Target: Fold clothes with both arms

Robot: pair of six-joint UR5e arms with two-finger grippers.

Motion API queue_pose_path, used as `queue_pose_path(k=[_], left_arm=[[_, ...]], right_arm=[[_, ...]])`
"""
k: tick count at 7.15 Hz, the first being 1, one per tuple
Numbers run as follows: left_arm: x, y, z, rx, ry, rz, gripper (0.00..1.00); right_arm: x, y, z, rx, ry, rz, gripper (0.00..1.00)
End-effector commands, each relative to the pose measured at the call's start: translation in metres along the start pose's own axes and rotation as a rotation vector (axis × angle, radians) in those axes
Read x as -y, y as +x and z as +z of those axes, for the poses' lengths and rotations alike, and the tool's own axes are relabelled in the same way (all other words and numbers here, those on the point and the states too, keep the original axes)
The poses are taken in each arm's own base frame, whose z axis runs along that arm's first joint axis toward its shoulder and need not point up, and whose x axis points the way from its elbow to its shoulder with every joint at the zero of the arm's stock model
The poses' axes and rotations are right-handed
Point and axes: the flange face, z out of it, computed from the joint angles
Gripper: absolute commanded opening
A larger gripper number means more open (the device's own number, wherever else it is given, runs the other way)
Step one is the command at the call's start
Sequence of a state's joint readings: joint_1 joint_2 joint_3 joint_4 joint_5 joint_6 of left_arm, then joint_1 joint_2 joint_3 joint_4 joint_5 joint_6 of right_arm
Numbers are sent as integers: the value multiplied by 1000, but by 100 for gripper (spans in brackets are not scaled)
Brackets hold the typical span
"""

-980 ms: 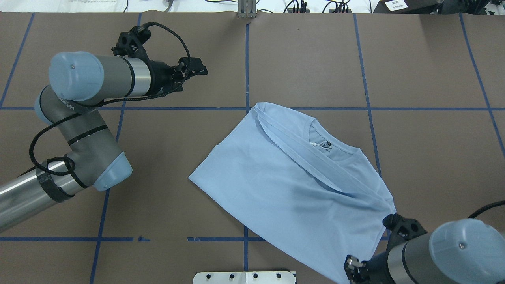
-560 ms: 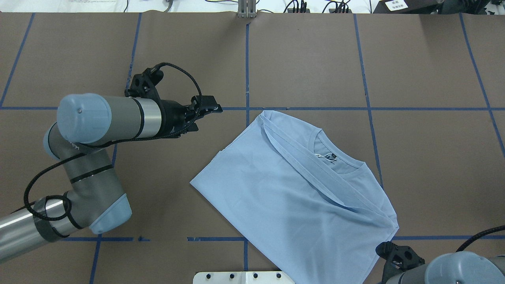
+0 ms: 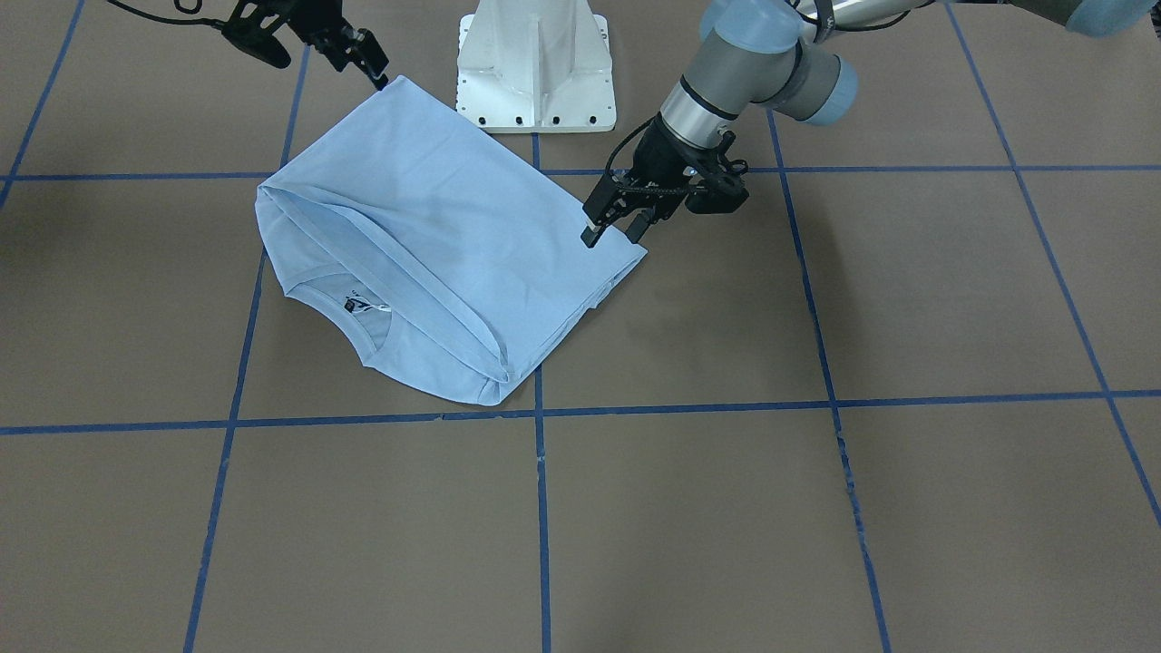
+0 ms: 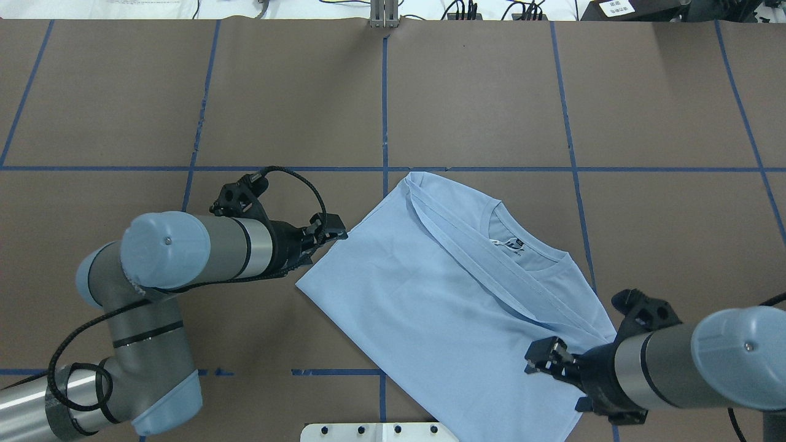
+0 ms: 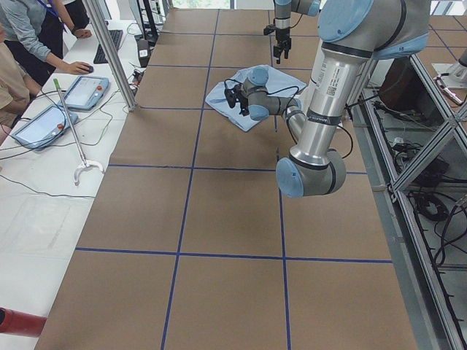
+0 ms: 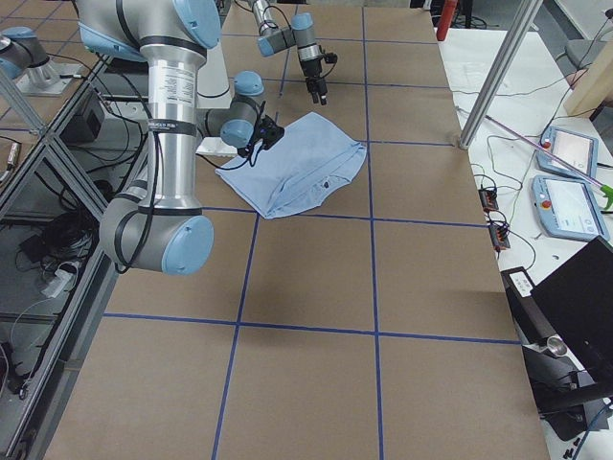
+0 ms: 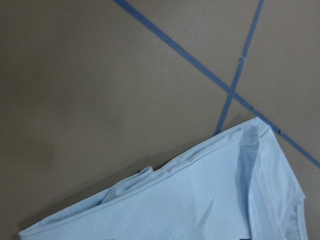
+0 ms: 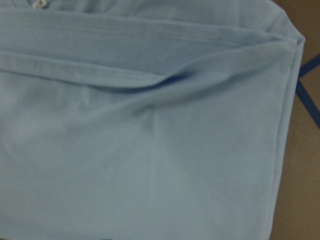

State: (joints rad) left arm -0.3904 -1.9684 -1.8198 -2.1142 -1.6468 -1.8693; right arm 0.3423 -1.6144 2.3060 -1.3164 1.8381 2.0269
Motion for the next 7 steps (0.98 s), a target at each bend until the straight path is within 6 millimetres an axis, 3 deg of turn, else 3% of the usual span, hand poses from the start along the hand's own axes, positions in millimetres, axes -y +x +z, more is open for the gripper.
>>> queue_pose_path(k=[1, 7], left_arm=[[-7, -10, 11, 83, 36, 0, 82], [-22, -27, 29, 126, 37, 14, 68]], right_arm=[[31, -19, 12, 18, 54, -6, 100], [32, -23, 20, 13, 57, -4, 100]])
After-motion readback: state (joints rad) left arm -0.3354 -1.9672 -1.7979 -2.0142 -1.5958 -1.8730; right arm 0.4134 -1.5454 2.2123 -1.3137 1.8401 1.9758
